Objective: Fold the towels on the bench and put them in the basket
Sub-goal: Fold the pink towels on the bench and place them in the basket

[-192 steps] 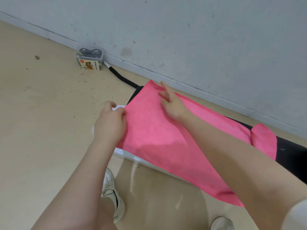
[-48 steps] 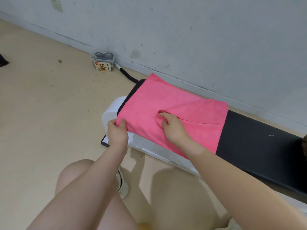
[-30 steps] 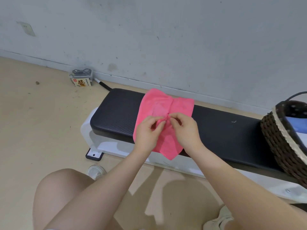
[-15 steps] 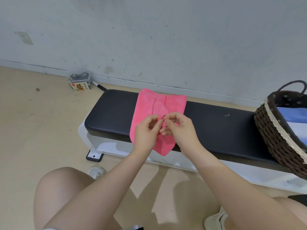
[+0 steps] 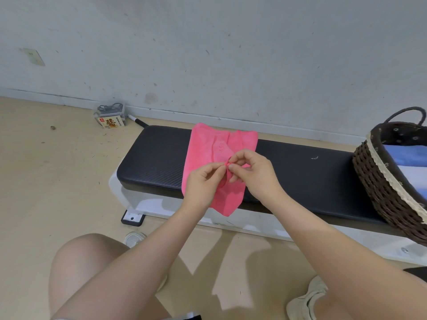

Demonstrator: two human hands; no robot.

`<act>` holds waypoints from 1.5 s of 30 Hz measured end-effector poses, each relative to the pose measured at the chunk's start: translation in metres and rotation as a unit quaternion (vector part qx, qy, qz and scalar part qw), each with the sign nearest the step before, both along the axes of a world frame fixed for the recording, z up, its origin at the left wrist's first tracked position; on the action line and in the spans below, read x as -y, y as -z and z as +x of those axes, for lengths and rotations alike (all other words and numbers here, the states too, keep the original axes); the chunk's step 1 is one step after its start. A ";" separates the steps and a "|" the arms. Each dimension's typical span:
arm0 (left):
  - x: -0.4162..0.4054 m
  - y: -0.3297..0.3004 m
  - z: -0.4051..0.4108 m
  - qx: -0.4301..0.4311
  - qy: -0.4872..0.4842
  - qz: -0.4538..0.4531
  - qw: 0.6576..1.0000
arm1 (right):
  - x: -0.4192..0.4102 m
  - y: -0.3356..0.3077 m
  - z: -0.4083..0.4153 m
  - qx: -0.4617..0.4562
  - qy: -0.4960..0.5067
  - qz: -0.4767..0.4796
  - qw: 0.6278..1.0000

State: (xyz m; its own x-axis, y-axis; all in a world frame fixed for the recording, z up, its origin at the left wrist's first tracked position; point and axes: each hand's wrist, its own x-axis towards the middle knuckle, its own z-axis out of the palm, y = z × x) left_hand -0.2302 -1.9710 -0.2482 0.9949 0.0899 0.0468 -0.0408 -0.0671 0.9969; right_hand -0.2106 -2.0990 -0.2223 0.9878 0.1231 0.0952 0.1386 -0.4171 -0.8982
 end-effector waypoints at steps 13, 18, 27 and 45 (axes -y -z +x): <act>-0.010 -0.038 0.021 -0.037 0.018 -0.068 0.997 | 0.000 0.004 0.002 -0.123 0.016 0.205 0.971; -0.004 -0.059 0.027 -0.076 0.050 -0.198 0.976 | -0.002 0.008 -0.008 -0.034 0.003 -0.009 0.999; 0.004 -0.079 0.023 -0.052 0.030 -0.322 0.945 | 0.020 0.014 -0.009 -0.025 0.031 0.087 0.995; -0.003 -0.087 0.004 -0.049 -0.070 -0.513 0.854 | 0.105 -0.009 -0.032 -0.037 0.348 -0.097 0.932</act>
State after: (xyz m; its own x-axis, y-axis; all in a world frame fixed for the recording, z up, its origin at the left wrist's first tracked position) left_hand -0.2266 -1.9682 -0.1612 0.9654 0.1524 -0.2115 -0.0169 0.8461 0.5328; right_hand -0.2424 -2.2039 -0.2134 0.8376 -0.5422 0.0663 -0.2852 -0.5377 -0.7935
